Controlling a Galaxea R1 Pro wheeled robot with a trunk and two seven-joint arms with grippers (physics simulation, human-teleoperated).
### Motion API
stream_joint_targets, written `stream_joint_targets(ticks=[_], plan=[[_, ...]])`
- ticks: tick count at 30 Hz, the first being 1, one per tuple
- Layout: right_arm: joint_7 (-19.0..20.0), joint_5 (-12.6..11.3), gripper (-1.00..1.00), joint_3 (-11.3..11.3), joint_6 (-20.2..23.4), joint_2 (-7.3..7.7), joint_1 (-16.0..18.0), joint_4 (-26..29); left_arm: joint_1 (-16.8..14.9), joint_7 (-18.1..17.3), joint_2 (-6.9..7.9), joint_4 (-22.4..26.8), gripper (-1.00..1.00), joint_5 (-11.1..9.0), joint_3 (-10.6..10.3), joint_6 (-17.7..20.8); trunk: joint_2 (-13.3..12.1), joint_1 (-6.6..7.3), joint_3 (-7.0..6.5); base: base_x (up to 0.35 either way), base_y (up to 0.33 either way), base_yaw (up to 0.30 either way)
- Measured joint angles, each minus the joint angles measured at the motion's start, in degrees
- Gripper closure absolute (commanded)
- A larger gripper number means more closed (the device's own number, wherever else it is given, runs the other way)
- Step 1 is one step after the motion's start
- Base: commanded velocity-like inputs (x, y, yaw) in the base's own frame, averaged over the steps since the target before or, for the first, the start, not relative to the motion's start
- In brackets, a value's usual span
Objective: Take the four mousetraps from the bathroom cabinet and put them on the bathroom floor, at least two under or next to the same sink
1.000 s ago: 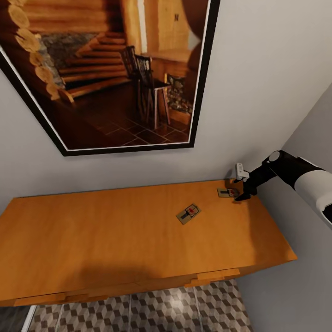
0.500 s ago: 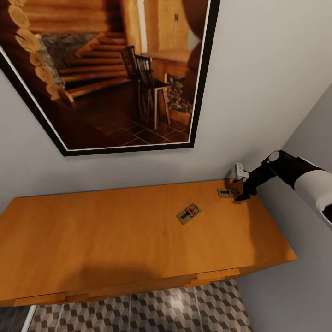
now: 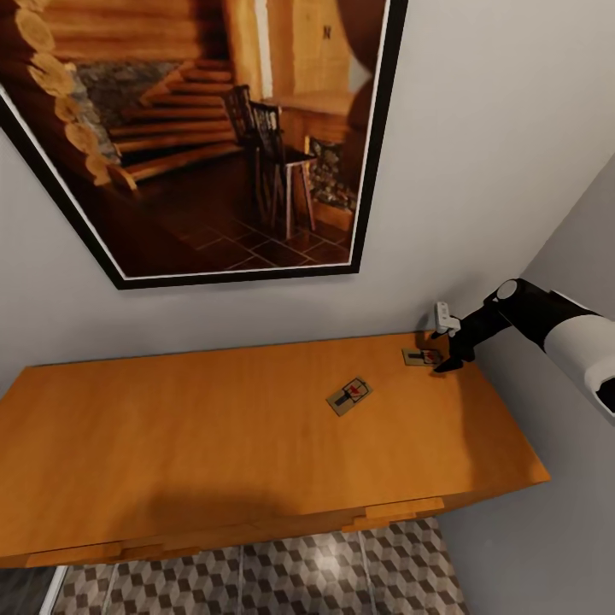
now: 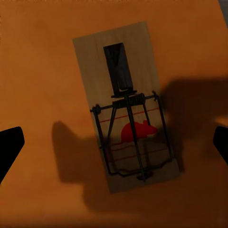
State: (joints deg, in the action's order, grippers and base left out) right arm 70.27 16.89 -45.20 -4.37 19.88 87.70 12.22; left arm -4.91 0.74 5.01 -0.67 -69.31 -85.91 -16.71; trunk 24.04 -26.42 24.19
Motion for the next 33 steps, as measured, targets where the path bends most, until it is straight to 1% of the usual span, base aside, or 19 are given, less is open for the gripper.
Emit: stream_joint_targets(ticks=[15, 33], plan=[[0.01, 0.00, -1.00, 0.01, -0.31, -0.11, -0.17, -0.08, 0.05, 0.00, 0.00, 0.02, -1.00, 0.00, 0.00, 0.00, 0.00, 0.00, 0.00, 0.000, 0.000, 0.000], [0.01, 0.00, -1.00, -0.08, -0.33, -0.16, -0.18, -0.09, 0.09, -0.01, -0.51, 0.08, -1.00, 0.00, 0.00, 0.00, 0.00, 0.00, 0.00, 0.000, 0.000, 0.000]])
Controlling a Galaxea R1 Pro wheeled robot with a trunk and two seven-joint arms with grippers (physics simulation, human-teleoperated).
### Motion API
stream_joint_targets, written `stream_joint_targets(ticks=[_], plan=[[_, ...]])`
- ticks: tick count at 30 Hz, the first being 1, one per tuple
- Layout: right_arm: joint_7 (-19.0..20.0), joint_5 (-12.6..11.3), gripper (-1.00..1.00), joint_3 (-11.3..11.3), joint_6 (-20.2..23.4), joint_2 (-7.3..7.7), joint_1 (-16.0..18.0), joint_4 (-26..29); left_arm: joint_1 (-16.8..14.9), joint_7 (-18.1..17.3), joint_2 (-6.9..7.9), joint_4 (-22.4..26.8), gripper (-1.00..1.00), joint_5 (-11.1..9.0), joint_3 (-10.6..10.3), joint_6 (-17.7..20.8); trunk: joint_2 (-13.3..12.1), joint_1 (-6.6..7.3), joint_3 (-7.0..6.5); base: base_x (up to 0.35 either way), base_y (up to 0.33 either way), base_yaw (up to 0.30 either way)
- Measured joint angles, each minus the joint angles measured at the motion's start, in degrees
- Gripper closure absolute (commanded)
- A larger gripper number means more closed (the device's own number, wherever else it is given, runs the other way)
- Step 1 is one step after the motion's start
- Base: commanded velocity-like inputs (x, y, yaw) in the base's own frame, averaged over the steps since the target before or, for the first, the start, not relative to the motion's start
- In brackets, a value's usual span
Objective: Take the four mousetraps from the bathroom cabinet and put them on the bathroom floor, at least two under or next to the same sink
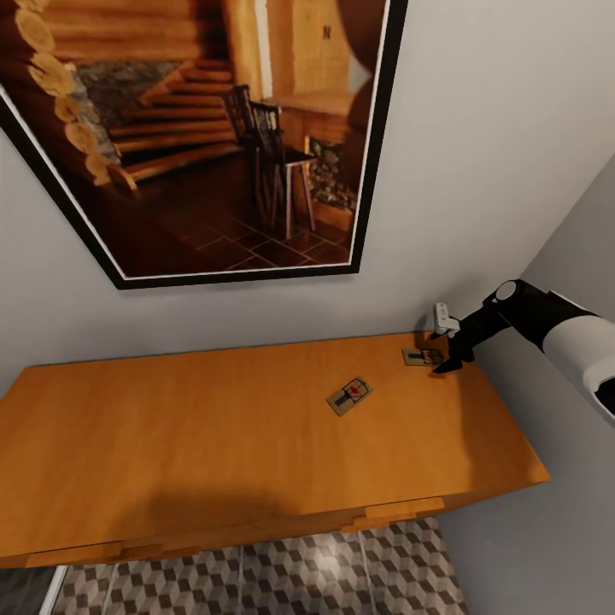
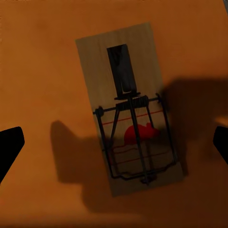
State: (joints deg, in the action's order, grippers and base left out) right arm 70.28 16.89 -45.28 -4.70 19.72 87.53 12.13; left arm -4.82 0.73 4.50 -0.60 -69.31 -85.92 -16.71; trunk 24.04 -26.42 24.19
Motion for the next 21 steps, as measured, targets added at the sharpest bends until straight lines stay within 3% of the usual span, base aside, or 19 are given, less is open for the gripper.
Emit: stream_joint_targets(ticks=[21], plan=[[0.00, 0.00, -1.00, -0.06, 0.00, -0.05, -0.09, -0.05, 0.00, -0.02, -0.19, 0.00, -1.00, 0.00, 0.00, 0.00, 0.00, 0.00, 0.00, 0.000, -0.006, 0.000]])
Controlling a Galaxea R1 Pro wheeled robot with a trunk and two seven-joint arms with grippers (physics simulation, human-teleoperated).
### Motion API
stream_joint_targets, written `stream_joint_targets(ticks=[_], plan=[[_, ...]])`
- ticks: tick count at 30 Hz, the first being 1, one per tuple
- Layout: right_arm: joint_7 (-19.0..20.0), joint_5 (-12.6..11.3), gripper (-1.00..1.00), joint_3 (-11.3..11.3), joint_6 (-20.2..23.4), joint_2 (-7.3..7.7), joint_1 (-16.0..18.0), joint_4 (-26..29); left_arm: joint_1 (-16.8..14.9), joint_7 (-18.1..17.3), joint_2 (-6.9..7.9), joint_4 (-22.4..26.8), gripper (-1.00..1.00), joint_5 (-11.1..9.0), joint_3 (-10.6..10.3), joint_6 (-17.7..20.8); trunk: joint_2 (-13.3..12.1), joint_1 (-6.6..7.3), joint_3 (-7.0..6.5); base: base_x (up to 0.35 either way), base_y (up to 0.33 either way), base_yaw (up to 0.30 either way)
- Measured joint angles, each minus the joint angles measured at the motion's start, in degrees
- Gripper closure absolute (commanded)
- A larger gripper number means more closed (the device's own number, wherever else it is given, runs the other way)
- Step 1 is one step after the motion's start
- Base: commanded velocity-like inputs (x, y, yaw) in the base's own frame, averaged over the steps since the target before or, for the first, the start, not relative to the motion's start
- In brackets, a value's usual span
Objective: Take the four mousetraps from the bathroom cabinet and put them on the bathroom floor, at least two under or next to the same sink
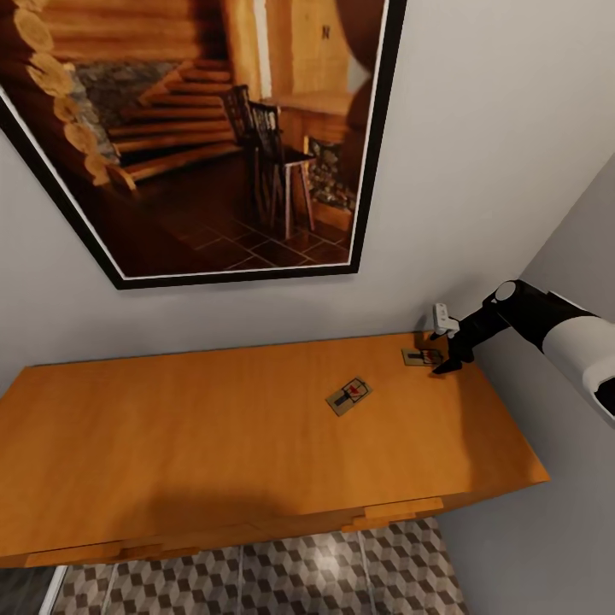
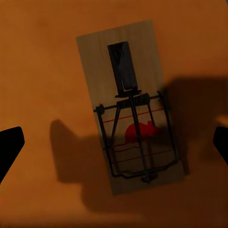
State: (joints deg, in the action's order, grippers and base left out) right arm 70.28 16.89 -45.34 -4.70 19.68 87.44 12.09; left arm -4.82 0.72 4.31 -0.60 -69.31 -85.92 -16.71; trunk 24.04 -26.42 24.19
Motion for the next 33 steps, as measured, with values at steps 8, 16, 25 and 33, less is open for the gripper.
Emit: stream_joint_targets(ticks=[8, 16, 25, 33], plan=[[-0.06, 0.00, -1.00, -0.03, 0.00, -0.04, 0.00, -0.01, 0.00, 0.00, -0.04, -0.01, -1.00, 0.00, 0.00, 0.00, 0.00, 0.00, 0.00, 0.000, -0.045, 0.000], [-0.08, 0.00, -1.00, -0.03, 0.00, -0.01, 0.00, 0.02, 0.00, 0.00, -0.03, 0.01, -1.00, 0.00, 0.00, 0.00, 0.00, 0.00, 0.00, 0.000, -0.017, 0.000], [-0.09, 0.00, -1.00, -0.03, 0.00, -0.06, -0.05, -0.44, 0.00, 0.00, -0.07, 0.00, -1.00, 0.00, 0.00, 0.00, 0.00, 0.00, 0.00, 0.000, -0.002, 0.000], [-0.13, 0.00, -1.00, -0.03, -0.46, -0.14, -0.08, -1.45, 0.00, 0.00, -0.06, 0.01, -1.00, 0.00, 0.00, 0.00, 0.00, 0.00, 0.00, 0.000, 0.000, 0.000]])
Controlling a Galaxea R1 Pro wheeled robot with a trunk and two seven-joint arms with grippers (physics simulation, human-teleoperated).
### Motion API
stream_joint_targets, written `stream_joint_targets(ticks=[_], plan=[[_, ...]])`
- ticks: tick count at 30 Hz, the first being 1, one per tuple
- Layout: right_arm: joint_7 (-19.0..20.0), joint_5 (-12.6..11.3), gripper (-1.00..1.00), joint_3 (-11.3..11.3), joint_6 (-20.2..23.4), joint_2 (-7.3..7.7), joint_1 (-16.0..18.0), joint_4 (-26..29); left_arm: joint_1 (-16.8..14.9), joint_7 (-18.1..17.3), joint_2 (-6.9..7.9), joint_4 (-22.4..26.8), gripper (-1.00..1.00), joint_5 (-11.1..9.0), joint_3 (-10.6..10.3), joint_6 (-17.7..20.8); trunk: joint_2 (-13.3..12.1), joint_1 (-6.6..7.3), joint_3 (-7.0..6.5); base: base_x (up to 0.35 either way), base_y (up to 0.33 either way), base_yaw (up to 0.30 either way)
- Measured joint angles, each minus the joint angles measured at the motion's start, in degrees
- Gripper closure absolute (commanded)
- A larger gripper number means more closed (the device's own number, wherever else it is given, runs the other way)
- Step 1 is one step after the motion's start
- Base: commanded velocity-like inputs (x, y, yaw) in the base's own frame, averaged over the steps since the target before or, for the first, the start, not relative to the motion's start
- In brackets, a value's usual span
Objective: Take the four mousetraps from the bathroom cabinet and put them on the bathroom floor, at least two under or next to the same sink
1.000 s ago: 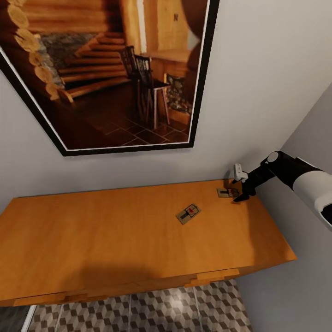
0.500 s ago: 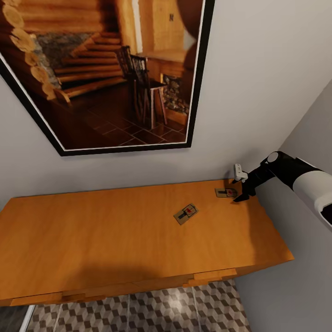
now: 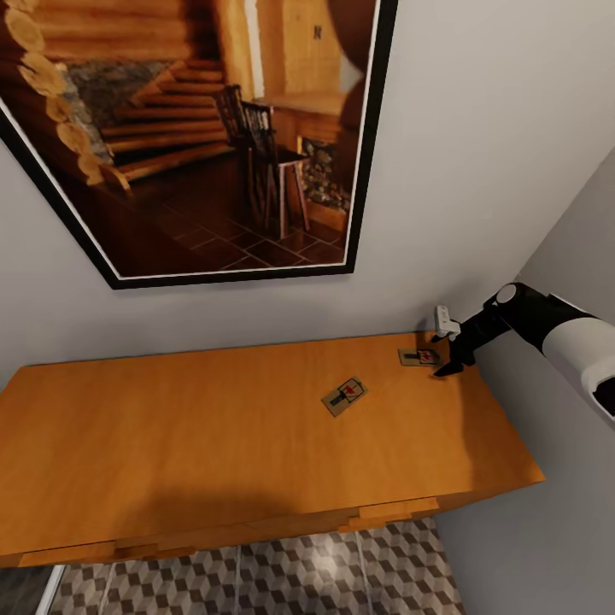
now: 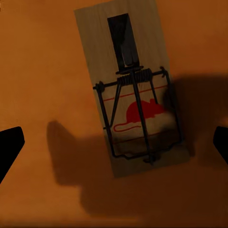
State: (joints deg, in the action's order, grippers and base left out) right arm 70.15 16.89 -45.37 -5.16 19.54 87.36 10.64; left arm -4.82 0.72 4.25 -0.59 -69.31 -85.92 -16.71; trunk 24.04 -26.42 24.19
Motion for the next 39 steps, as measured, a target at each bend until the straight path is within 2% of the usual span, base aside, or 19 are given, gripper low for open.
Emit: stream_joint_targets(ticks=[13, 39], plan=[[-0.01, -0.01, -1.00, 0.03, -1.45, -0.27, -0.01, -1.47, 0.00, 0.00, -0.03, -0.01, -1.00, 0.00, 0.00, 0.00, 0.00, 0.00, 0.00, 0.000, 0.000, 0.000], [-0.01, -0.01, -1.00, 0.17, -1.55, -0.28, -0.01, -1.57, 0.00, 0.00, -0.03, 0.00, -1.00, 0.00, 0.00, 0.00, 0.00, 0.00, 0.00, 0.000, 0.000, 0.000]])
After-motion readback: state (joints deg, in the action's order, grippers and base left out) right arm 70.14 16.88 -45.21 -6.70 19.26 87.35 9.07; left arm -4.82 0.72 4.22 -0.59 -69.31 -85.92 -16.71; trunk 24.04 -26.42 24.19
